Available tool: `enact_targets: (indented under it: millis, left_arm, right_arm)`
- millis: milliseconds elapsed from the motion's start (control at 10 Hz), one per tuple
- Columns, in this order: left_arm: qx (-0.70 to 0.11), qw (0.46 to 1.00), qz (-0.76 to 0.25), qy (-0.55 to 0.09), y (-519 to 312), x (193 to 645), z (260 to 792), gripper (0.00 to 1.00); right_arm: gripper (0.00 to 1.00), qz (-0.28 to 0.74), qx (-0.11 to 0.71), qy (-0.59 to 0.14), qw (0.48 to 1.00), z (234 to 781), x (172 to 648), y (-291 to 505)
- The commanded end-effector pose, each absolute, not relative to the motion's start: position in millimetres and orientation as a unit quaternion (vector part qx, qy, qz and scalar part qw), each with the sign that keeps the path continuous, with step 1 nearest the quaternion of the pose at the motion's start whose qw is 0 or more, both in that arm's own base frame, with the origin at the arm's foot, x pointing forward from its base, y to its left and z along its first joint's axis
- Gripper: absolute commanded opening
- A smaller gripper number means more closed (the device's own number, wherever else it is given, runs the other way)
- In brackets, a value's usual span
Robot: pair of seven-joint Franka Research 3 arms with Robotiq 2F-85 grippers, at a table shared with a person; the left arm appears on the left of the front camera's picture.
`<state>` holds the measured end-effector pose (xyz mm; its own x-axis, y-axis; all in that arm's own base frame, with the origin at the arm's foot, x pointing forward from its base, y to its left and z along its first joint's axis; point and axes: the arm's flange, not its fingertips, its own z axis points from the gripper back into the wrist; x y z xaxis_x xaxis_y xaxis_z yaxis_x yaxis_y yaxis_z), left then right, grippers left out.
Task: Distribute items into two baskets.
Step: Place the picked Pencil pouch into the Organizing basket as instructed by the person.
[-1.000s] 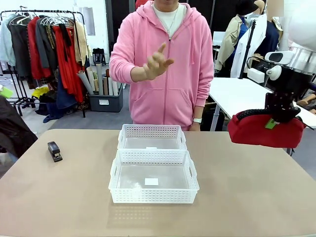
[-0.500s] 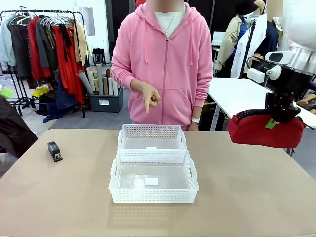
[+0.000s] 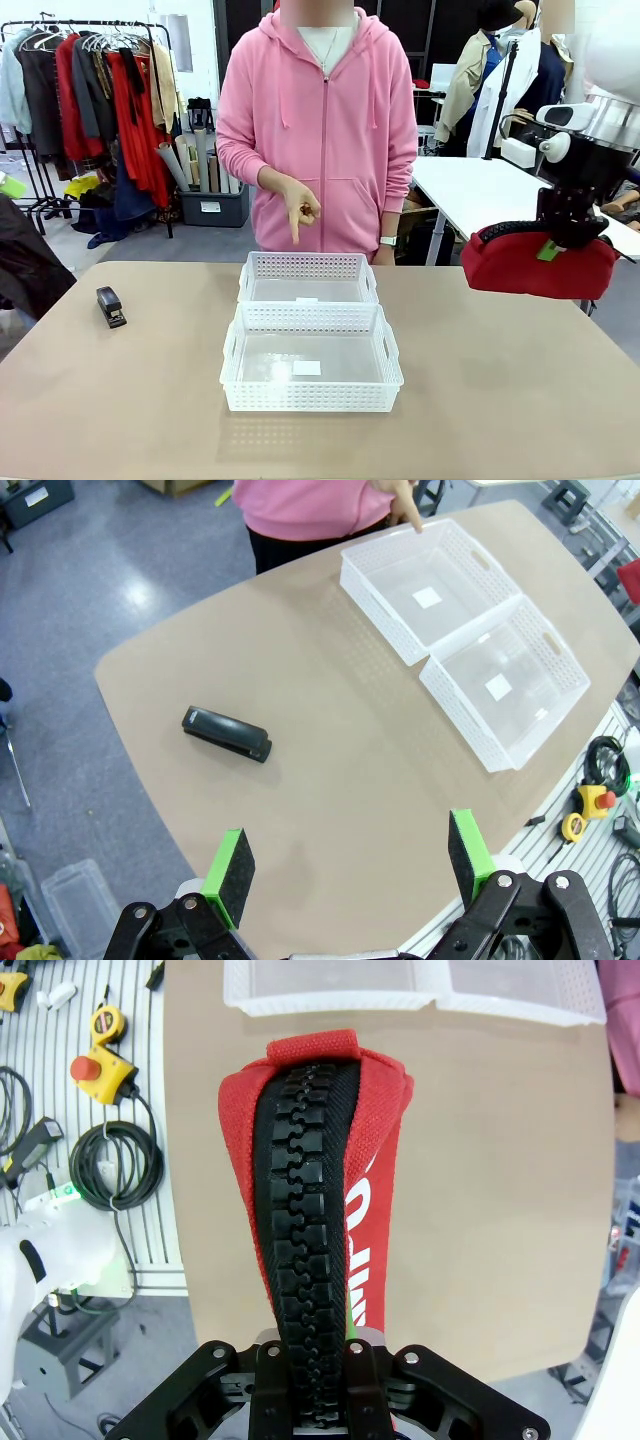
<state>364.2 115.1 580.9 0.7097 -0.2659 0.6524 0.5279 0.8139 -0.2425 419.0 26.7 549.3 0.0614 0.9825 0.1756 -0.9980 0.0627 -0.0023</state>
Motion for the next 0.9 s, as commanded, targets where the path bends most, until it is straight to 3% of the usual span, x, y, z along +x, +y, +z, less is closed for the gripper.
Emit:
enact_targets:
  millis: [0,800]
  left_arm:
    - [-0.218,0.896,-0.222,-0.315,115.2,364.5,581.3,1.0]
    - [-0.218,0.896,-0.222,-0.315,115.2,364.5,581.3,1.0]
  right_arm:
    - [0.0,0.681,0.06,-0.069,0.726,550.7,416.4,25.9]
    - [0.0,0.694,0.056,-0.06,0.715,540.2,476.9,115.6]
